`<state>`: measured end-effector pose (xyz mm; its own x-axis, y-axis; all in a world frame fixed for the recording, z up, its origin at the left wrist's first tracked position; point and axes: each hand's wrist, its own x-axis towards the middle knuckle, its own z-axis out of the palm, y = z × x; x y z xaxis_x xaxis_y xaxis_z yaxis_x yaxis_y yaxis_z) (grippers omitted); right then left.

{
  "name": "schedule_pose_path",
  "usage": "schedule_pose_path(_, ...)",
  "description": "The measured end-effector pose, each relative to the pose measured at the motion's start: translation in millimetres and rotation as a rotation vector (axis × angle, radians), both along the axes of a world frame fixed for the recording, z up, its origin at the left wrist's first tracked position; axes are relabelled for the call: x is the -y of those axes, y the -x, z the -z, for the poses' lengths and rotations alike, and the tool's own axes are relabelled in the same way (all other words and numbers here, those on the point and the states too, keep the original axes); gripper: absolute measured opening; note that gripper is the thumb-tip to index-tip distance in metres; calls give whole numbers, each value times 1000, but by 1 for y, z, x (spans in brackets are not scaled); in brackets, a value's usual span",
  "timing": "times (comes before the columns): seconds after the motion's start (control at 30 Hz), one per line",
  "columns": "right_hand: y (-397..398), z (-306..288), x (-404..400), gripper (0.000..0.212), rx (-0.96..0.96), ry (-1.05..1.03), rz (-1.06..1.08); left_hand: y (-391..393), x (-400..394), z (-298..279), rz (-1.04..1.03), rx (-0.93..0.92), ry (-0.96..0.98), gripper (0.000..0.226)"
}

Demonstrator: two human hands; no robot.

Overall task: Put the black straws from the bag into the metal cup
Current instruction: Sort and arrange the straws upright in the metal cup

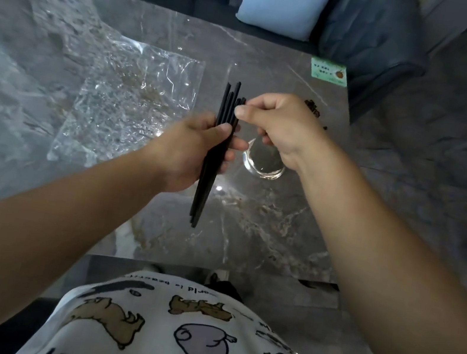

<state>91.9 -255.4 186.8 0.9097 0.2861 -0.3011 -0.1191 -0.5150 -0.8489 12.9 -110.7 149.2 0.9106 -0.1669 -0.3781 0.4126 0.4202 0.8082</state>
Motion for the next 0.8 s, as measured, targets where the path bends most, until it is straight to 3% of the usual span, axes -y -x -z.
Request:
schedule_pose_path(0.17, 25, 0, -16, 13, 21, 5, 36, 14, -22, 4, -6, -47, 85, 17)
schedule_pose_path(0.27, 45, 4, -10, 24, 38, -101, 182, 14, -33, 2, -117, -55, 212, 14)
schedule_pose_path(0.33, 72, 17, -8, 34, -118, -299, 340, 12, -39, 0, -233, -34, 284, 15)
schedule_pose_path(0.43, 124, 40, -25, 55, -539, -682, 540, 8, -38, -2, -366, -13, 303, 13)
schedule_pose_path(0.5, 140, 47, -42, 61, -679, -873, 663, 8, -30, -4, -389, 26, 272, 10)
schedule_pose_path(0.63, 134, 36, -56, 53, -662, -956, 878, 9, -19, -8, -366, 121, 207, 11)
schedule_pose_path(0.8, 128, 26, -46, 49, -637, -965, 871, 12, -9, -14, -314, 199, 140, 15)
